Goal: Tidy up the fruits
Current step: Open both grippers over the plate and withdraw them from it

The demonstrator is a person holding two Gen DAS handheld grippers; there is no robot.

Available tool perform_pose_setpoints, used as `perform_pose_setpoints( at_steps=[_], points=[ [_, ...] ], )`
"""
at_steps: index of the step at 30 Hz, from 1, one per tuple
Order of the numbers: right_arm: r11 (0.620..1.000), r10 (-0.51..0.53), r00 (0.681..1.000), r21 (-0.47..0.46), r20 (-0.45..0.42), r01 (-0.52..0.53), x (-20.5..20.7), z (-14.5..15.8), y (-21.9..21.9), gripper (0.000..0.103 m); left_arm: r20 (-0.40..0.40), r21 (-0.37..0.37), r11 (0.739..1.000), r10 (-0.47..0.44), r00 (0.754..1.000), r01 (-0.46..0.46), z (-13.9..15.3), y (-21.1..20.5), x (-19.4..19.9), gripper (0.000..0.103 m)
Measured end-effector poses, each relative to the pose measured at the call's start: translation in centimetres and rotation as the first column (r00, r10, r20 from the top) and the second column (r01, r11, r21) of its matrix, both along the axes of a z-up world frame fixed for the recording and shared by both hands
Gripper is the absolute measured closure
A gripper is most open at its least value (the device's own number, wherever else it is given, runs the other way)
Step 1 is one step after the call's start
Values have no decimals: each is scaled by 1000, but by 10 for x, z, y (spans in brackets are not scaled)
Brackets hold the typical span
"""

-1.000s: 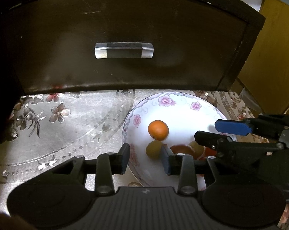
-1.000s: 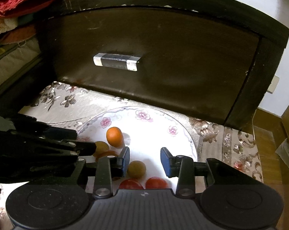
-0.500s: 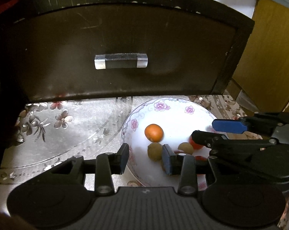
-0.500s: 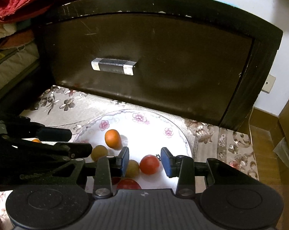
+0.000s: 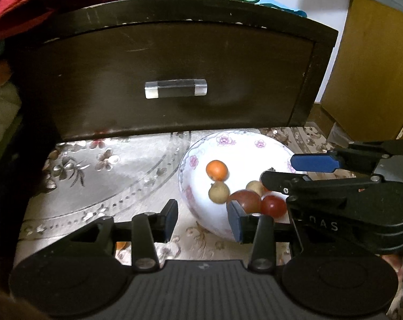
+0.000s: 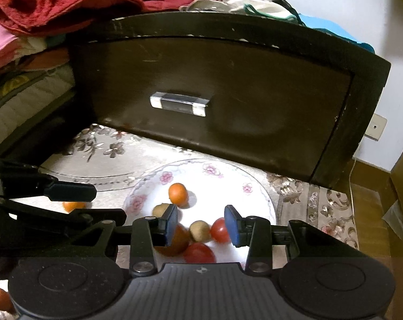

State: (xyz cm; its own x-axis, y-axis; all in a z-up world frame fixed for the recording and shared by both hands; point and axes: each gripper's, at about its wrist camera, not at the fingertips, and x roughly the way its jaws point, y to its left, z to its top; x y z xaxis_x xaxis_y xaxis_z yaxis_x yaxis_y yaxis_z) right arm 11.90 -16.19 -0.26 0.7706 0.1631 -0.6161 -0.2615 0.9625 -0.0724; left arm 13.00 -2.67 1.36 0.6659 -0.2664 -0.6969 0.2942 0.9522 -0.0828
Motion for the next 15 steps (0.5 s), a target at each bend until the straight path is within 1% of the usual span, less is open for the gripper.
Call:
perform_pose_setpoints(
  at_steps=[6,15],
  points=[
    [1000,29,1000,0,4,-29,-19,3,11,68,11,7,1000,22,1000,-22,5,16,-23,56],
    [996,86,996,-2,0,-86,-48,5,34,68,11,10,996,88,996,-88,7,52,-57,56]
  ],
)
